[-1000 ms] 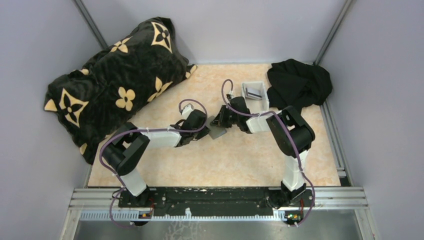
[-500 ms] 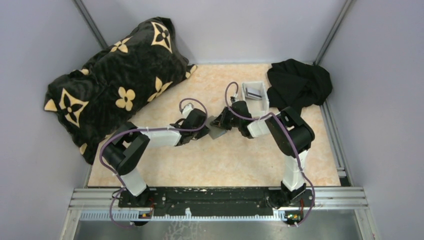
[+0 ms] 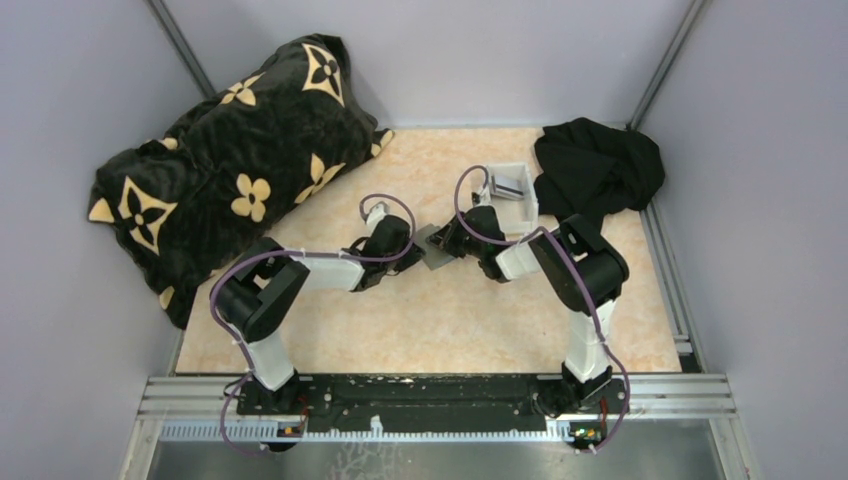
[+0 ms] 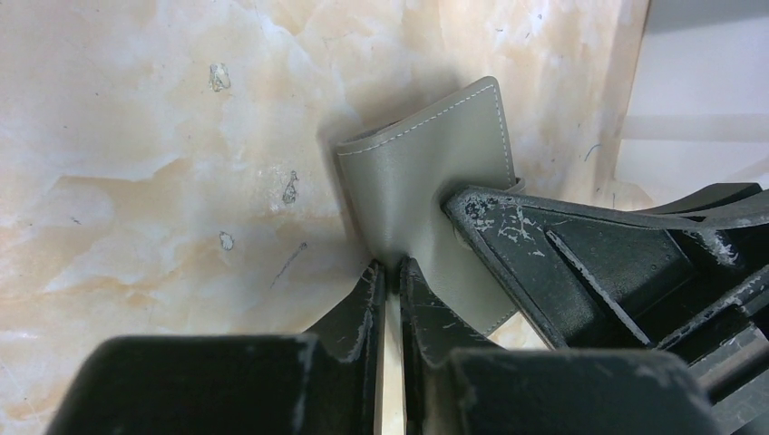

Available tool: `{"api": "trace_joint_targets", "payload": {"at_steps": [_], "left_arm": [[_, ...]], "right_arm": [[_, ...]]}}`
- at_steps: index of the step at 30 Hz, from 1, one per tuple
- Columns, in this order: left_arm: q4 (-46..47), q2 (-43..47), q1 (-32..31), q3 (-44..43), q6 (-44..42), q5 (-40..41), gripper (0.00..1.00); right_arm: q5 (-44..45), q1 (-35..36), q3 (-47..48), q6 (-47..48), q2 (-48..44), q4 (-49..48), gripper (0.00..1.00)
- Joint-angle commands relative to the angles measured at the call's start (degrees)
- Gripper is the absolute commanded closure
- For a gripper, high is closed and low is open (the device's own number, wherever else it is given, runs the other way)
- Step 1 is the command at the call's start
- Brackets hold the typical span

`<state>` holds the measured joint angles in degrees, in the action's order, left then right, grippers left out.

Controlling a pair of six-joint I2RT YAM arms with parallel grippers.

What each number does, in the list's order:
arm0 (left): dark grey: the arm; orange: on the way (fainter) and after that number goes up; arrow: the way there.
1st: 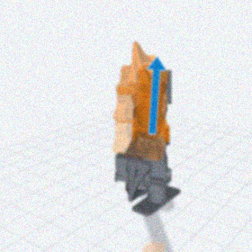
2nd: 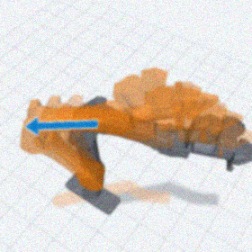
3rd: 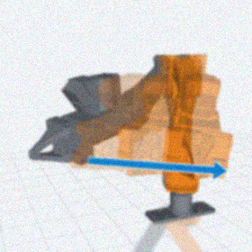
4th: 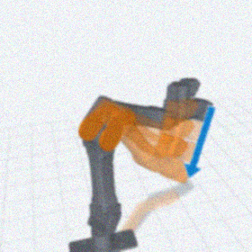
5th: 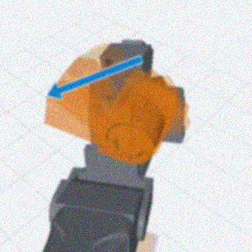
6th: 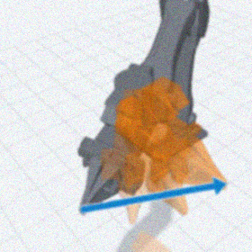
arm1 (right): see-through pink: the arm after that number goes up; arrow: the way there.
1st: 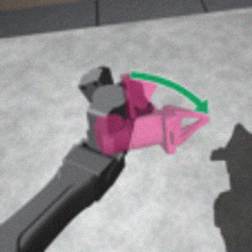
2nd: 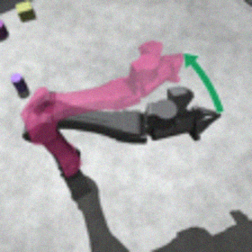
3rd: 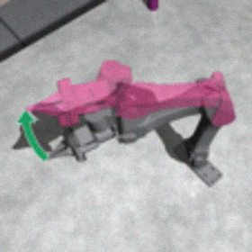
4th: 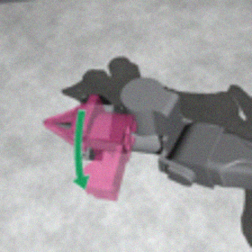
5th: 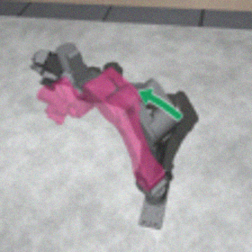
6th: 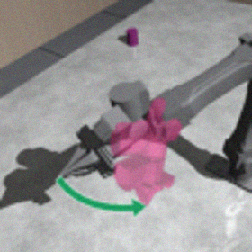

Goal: Put the credit cards into the card holder
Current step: Close the card holder at the center of the board.

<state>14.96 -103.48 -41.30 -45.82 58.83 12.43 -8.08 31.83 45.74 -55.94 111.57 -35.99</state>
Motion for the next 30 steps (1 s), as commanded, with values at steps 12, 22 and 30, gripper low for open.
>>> {"api": "trace_joint_targets", "payload": {"at_steps": [12, 22, 30], "left_arm": [[-17.75, -5.50, -0.68, 9.54, -3.47, -3.22, 1.00], [-18.84, -3.58, -0.63, 10.22, -2.69, -3.14, 1.00], [-19.60, -1.64, -0.58, 9.97, -3.82, -3.85, 0.98]], "right_arm": [[16.97, -1.18, -10.24, 3.49, 6.51, 19.23, 1.00], [17.43, 3.11, -2.04, 14.41, -4.32, 26.02, 0.92], [15.28, 3.80, 2.73, 18.36, -8.07, 29.56, 0.85]]}}
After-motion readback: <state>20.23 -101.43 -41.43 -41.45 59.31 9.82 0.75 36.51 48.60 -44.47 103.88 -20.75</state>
